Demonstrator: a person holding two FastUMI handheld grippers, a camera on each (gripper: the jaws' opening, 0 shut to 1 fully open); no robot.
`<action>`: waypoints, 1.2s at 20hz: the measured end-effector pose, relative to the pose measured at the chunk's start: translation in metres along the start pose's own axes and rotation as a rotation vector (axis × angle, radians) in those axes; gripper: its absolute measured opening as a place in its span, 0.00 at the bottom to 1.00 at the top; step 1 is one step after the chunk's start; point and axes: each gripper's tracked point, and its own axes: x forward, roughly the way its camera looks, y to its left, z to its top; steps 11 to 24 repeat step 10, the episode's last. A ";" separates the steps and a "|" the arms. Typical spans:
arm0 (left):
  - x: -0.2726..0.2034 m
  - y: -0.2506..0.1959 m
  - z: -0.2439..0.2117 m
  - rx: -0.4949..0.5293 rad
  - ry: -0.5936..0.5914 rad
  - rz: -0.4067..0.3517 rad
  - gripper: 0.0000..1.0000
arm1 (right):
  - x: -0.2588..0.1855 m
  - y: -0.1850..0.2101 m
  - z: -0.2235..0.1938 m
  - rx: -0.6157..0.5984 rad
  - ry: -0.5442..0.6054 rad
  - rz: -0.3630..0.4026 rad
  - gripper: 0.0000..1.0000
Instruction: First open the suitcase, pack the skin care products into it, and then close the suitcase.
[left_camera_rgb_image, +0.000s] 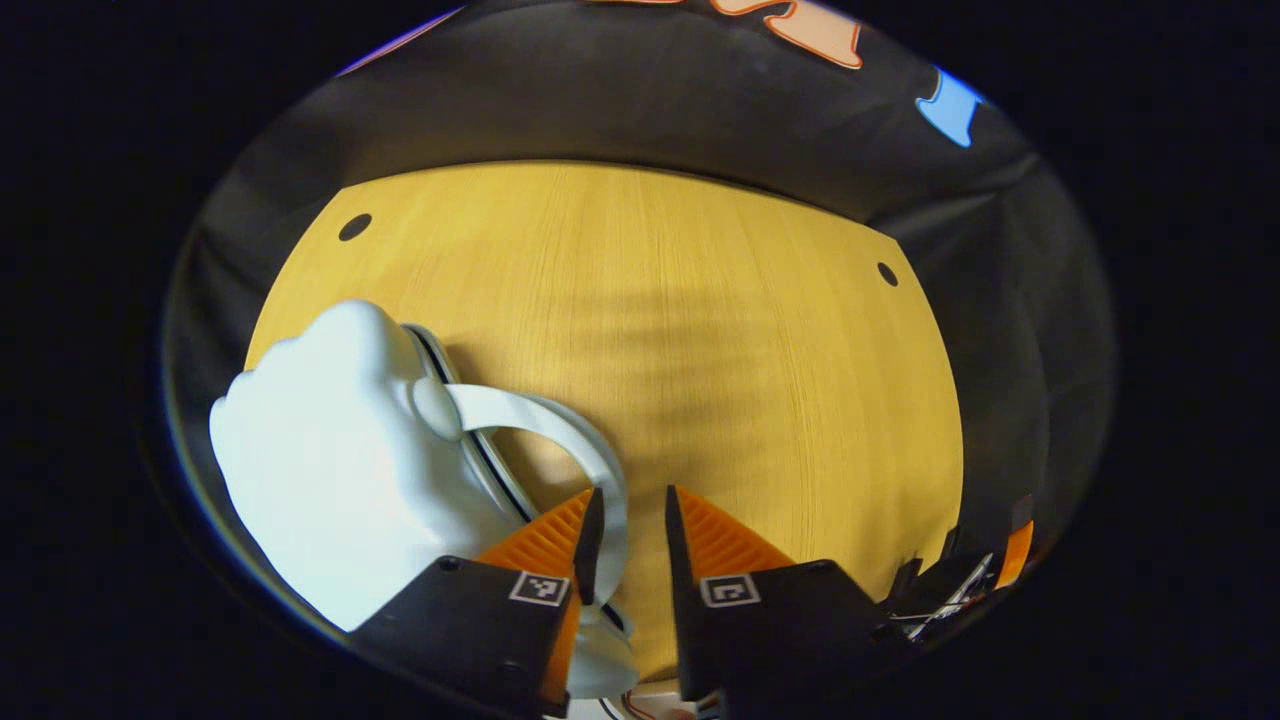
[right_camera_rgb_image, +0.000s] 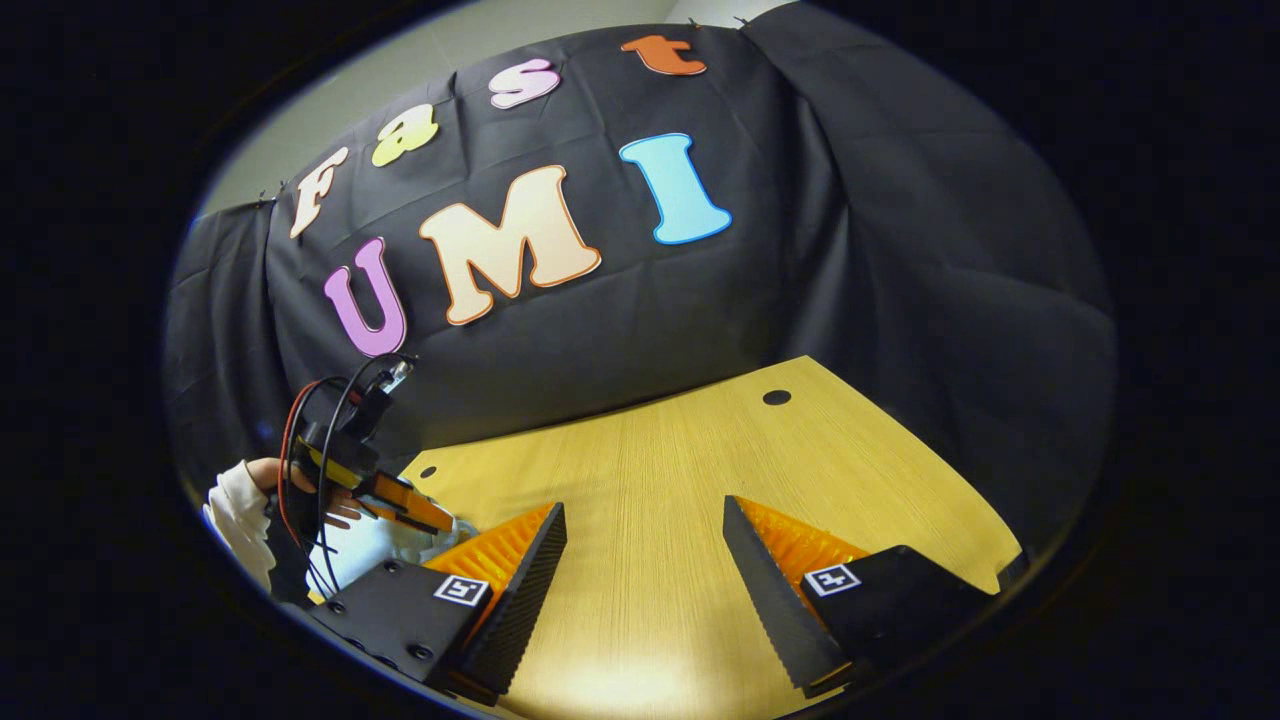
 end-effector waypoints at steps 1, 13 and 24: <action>-0.005 -0.001 0.001 0.021 -0.011 0.019 0.43 | 0.000 0.000 0.000 -0.008 0.000 0.001 0.98; -0.071 -0.038 -0.027 0.184 -0.126 0.030 0.83 | -0.004 0.003 0.013 -0.062 -0.020 0.030 0.98; -0.071 -0.038 -0.027 0.184 -0.126 0.030 0.83 | -0.004 0.003 0.013 -0.062 -0.020 0.030 0.98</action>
